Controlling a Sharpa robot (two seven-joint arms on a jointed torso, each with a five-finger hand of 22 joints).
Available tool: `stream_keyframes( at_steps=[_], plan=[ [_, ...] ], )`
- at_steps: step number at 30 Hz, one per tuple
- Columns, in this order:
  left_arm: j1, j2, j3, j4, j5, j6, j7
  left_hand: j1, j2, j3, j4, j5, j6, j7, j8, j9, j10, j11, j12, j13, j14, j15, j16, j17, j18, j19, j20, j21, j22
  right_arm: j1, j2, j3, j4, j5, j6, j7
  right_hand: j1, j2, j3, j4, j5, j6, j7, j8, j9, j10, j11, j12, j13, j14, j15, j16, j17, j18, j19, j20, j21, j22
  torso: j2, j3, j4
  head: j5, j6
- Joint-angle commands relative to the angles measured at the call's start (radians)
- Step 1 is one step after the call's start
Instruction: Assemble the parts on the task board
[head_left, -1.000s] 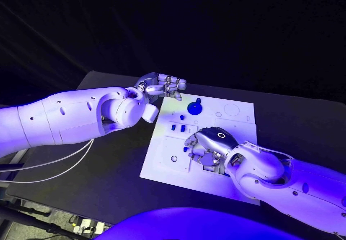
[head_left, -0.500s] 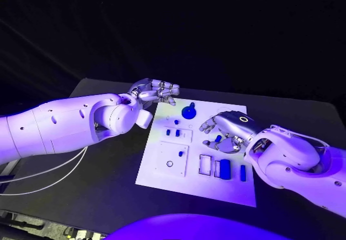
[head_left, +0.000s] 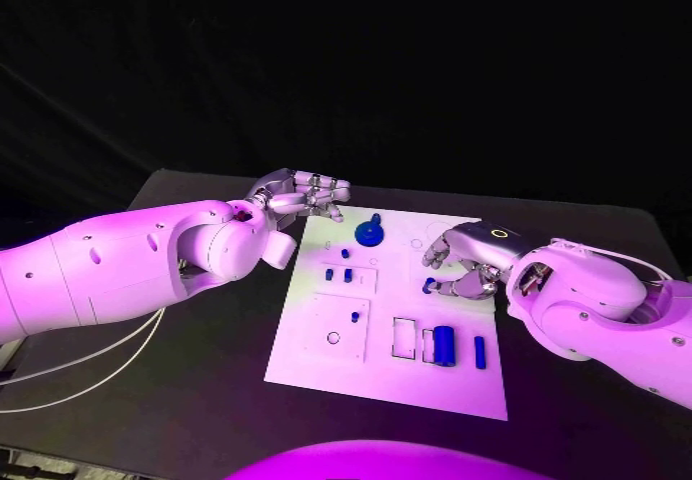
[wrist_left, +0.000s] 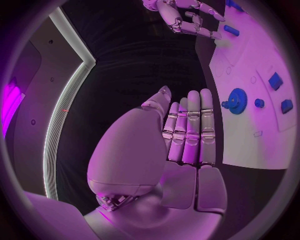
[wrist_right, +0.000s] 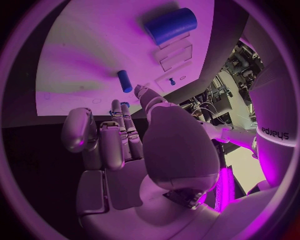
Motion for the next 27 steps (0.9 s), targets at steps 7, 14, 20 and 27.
stream_keyframes(
  at_steps=[7,14,20,27],
  plan=[
    [0.001,0.0,0.001,-0.002,-0.001,0.023,0.004,0.004,0.009,-0.001,-0.007,0.0,-0.005,-0.003,0.001,-0.001,-0.009,0.0,0.004,0.001,-0.007,-0.003,-0.003,-0.001,0.011,0.006,0.004,-0.007,-0.001,-0.003,0.006,-0.004,-0.004,-0.001,0.081,0.0,0.021,0.017,-0.015,0.004,0.014,0.008,-0.011,0.009,-0.002,0.002,-0.005,0.028,0.005,0.042,-0.005,-0.004,0.0,0.001,0.002,-0.002,0.005,0.052,0.001,0.0003,-0.0003,-0.003,0.001],
    [0.001,-0.002,0.0,-0.004,-0.001,0.02,0.001,0.005,0.011,-0.001,-0.008,0.0,-0.005,-0.002,0.001,-0.001,-0.009,0.0,0.005,0.002,-0.008,-0.004,-0.003,-0.002,0.011,0.006,0.004,-0.008,-0.001,-0.008,0.02,-0.006,-0.02,-0.001,0.067,0.012,0.039,0.041,0.001,0.007,0.012,0.033,-0.015,0.018,0.0,0.021,-0.011,0.052,0.006,0.043,-0.01,-0.003,0.001,-0.003,0.014,-0.005,0.022,0.062,0.002,0.0003,0.0007,-0.002,-0.001],
    [0.001,-0.002,0.0,-0.003,-0.001,0.02,0.0,0.005,0.011,-0.001,-0.008,0.0,-0.005,-0.002,0.001,-0.001,-0.009,0.0,0.005,0.002,-0.008,-0.004,-0.003,-0.002,0.011,0.006,0.004,-0.008,-0.001,-0.014,0.031,-0.007,-0.033,0.0,0.064,0.014,0.053,0.055,0.024,0.009,0.004,0.053,-0.02,0.024,0.001,0.038,-0.017,0.064,0.003,0.044,-0.016,0.001,0.005,-0.005,0.021,-0.009,0.033,0.069,0.002,0.0004,0.0008,-0.002,-0.002],
    [0.001,-0.004,0.0,-0.002,-0.001,0.02,-0.001,0.007,0.013,0.0,-0.009,0.0,-0.004,-0.002,0.002,-0.001,-0.01,0.0,0.006,0.002,-0.008,-0.004,-0.003,-0.002,0.011,0.007,0.004,-0.008,-0.002,-0.017,0.035,-0.008,-0.047,-0.008,0.07,0.008,0.068,0.061,0.049,0.005,-0.007,0.066,-0.022,0.026,0.001,0.053,-0.021,0.071,-0.001,0.046,-0.02,0.004,0.009,-0.007,0.028,-0.012,0.043,0.076,0.002,0.0004,0.0005,-0.002,-0.005]
  ],
)
